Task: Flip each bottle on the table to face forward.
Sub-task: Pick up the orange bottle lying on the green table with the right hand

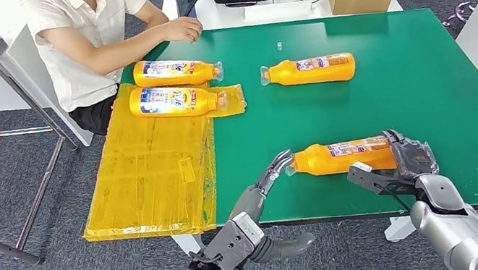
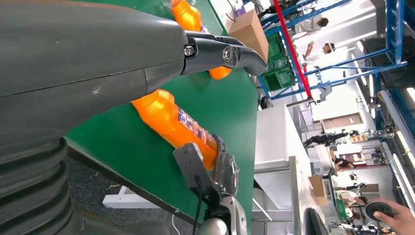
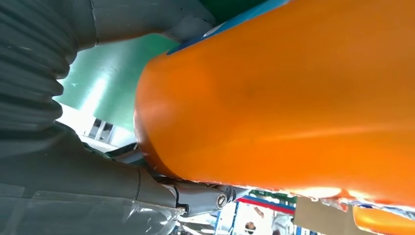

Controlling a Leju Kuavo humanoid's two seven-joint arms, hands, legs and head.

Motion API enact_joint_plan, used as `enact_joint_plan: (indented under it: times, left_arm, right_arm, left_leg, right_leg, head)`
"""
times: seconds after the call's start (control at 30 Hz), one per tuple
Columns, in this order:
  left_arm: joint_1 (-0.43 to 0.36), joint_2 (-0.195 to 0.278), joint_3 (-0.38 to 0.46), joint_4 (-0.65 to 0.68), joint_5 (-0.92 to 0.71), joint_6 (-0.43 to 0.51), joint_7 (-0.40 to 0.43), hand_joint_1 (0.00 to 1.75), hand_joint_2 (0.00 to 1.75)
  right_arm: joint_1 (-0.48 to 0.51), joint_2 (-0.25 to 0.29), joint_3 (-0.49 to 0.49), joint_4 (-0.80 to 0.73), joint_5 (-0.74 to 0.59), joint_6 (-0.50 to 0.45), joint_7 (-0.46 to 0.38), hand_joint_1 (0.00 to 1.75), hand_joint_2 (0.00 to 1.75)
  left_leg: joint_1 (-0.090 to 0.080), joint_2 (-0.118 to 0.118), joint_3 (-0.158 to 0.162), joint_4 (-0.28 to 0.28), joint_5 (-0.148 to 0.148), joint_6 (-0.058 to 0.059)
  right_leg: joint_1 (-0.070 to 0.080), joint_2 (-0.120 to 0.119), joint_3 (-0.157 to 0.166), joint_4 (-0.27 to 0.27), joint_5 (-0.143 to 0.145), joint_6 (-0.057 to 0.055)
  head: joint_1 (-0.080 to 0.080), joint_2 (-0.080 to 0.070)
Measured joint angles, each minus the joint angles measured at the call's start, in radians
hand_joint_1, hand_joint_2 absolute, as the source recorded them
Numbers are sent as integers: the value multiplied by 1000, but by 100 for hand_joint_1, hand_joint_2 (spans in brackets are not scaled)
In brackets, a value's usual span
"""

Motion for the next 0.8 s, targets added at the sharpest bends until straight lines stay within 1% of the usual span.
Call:
enact_joint_plan:
  times: [0.1, 0.27, 0.43, 0.53, 0.67, 0.8]
  left_arm:
    - [0, 0, 0, 0, -2, 2, -6, 0, 175]
    - [-1, 0, 0, 0, -2, 2, -11, 0, 175]
    - [-1, -2, 0, 0, 10, 9, -32, 0, 175]
    - [0, -4, 0, 0, 26, 38, -73, 0, 175]
    - [16, -6, 0, 2, 26, 88, -155, 0, 175]
    - [49, -2, 0, 12, 25, 105, -205, 0, 175]
  right_arm:
    - [13, 4, -4, 0, -13, -30, -18, 165, 175]
    - [24, 10, -9, 0, -20, -52, -28, 172, 175]
    - [33, 13, -10, 0, -30, -80, -47, 175, 175]
    - [43, 22, -20, 0, -100, -115, -114, 175, 175]
    - [65, 60, -61, -11, -256, -135, -218, 175, 175]
    - [87, 91, -93, -40, -328, -144, -254, 175, 175]
  left_leg:
    - [0, 0, 0, 0, 0, 0]
    - [1, 1, 0, 0, 0, 0]
    - [1, 2, 0, 0, 0, 0]
    - [1, 2, -1, 0, 0, 0]
    - [1, 2, -2, 0, 0, 0]
    - [1, 1, -5, 0, 0, 0]
  right_leg:
    - [0, 0, 0, 0, 0, 0]
    - [0, 1, -1, 0, 0, 0]
    - [0, 1, 0, 0, 0, 0]
    - [0, 1, 0, 0, 0, 0]
    - [1, 2, -1, 0, 0, 0]
    - [1, 1, -4, 0, 0, 0]
  head:
    - [0, 0]
    - [0, 0]
    - [0, 0]
    - [0, 0]
    - [0, 0]
    - [0, 0]
